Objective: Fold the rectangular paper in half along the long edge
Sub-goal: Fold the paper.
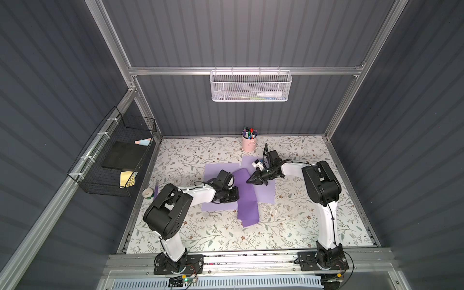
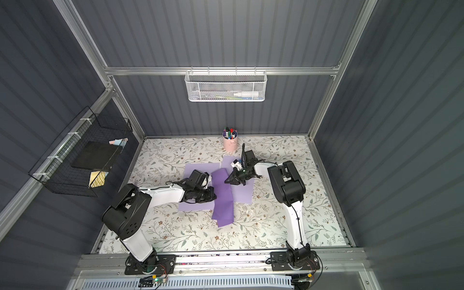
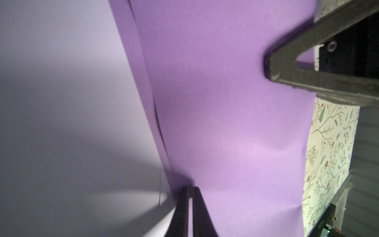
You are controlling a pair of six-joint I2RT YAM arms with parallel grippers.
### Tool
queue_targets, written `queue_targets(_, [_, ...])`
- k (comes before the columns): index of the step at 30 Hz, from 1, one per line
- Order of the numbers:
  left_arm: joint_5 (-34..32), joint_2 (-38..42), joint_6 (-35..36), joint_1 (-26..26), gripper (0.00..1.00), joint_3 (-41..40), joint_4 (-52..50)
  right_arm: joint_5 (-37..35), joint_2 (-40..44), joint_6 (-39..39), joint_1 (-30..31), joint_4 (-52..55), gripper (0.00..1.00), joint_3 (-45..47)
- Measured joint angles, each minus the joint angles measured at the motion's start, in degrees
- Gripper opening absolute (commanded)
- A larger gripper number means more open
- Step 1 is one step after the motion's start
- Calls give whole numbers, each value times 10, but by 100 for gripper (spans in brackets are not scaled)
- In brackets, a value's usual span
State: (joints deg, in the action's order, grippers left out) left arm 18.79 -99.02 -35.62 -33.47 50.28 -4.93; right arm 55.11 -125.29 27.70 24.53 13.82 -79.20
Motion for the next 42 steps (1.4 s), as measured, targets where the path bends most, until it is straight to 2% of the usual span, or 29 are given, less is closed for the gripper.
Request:
queue_targets(4, [-9, 16, 7, 10, 33, 42, -38, -5, 0, -7, 2, 3, 0, 4])
queue_targets(6, [-9, 25, 11, 21, 33, 72, -45, -8, 0, -9, 3, 6, 0, 7])
queue_targets(12, [-6, 26, 21, 44, 16, 143, -38, -14, 0, -12, 5, 10, 0, 14])
queue_targets(14, [2, 9, 21, 44, 14, 151, -31, -14, 0, -12, 7, 10, 0, 14])
queue_targets(18, [13, -34, 22, 43, 13, 151, -25, -14, 0, -14, 11, 10, 0, 14])
queue_targets(19, [15, -40, 21, 43, 13, 147, -25, -14, 0, -15, 12, 10, 3, 14])
queue_targets(25, [19, -43, 21, 43, 13, 127, -21, -20, 0, -22, 17, 24, 32, 12])
queue_targets(27, [19, -43, 21, 43, 13, 118, -19, -21, 0, -27, 18, 28, 38, 11])
queue_targets(42, [19, -43, 19, 43, 10, 76, -3, -31, 0, -40, 26, 57, 35, -7])
